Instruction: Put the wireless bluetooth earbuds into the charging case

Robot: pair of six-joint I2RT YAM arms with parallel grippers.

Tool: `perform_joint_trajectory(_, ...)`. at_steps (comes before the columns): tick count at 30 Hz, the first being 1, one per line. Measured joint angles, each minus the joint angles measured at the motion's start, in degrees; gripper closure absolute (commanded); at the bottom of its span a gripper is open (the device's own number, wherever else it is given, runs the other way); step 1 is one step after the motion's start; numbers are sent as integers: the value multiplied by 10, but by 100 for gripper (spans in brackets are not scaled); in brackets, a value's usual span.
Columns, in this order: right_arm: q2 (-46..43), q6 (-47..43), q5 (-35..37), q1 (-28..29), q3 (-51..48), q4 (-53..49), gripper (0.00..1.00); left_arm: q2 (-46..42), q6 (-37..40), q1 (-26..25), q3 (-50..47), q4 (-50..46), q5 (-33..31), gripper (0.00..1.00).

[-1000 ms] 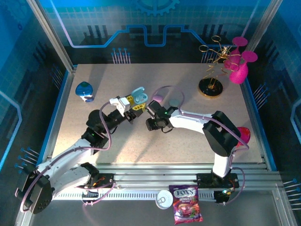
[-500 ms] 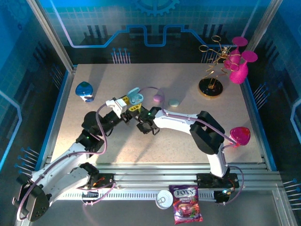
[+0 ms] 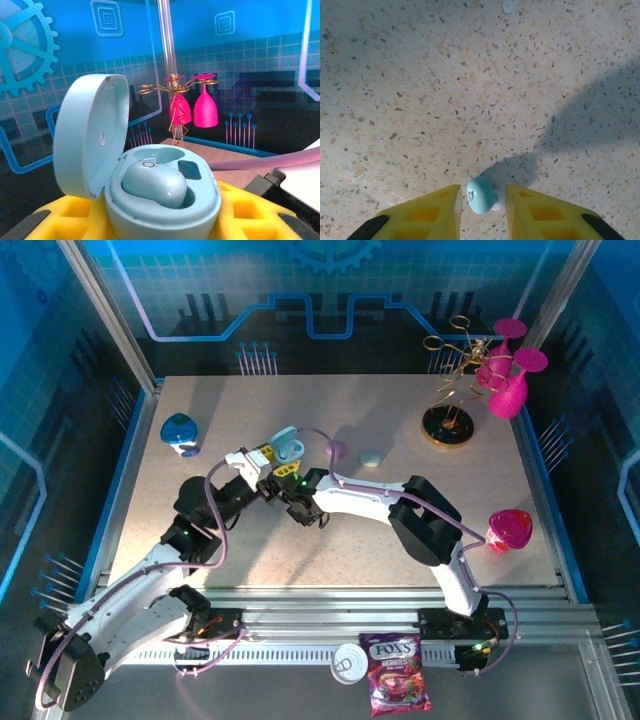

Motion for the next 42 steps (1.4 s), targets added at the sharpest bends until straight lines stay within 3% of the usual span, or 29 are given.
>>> perform_joint_trajectory(32, 40, -12, 28, 2, 18, -14, 85, 11, 0, 0, 0, 1, 0, 68)
perform_joint_trajectory(37, -24, 3, -3, -7, -50, 1, 84, 27, -2, 2, 0, 7, 0, 68)
perform_joint_trajectory(42, -157, 33, -65, -48, -143, 34, 83, 47, -3, 6, 0, 11, 0, 67)
